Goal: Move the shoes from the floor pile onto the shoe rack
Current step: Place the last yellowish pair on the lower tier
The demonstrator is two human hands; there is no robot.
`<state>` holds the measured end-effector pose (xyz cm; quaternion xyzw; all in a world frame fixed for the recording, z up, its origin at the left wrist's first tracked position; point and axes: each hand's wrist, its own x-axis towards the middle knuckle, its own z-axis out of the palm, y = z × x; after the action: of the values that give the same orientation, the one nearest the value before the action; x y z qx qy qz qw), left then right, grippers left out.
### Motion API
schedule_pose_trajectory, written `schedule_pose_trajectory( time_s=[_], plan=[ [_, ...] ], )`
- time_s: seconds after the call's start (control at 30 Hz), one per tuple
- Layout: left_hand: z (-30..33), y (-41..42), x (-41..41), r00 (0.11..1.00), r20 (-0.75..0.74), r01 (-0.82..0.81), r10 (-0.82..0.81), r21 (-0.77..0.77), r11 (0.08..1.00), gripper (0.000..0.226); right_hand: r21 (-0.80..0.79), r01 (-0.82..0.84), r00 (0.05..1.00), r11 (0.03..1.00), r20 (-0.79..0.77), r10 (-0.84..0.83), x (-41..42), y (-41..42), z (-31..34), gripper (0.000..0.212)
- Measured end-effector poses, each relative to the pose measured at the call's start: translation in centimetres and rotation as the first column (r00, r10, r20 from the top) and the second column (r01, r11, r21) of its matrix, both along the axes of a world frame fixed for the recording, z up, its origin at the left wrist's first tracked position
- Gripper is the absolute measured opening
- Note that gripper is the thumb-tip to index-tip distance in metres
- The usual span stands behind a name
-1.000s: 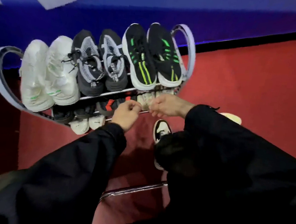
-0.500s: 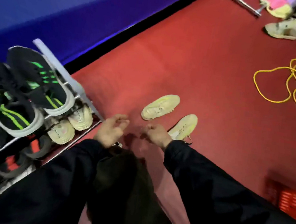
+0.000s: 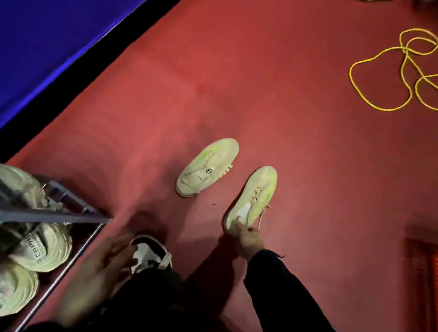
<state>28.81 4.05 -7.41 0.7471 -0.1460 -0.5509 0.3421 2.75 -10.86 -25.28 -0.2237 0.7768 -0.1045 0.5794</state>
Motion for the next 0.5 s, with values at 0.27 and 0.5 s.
schedule_pose_trajectory(
  time_s=[0.27,0.5],
  plan=[
    [-2.9,0.8,1.2,0.999,0.029,0.039,-0.042,0.098,0.994,0.042,-0.067,0.020,0.995,0.998,-0.099,-0.027,-0.1,1.0,-3.8,0.034],
    [-2.4,-2.9,-1.9,0.981,0.059,0.179,-0.184,0.081,0.981,0.022,-0.417,0.056,0.997,0.907,0.075,-0.027,1.3,5.4,3.8,0.012]
  ],
)
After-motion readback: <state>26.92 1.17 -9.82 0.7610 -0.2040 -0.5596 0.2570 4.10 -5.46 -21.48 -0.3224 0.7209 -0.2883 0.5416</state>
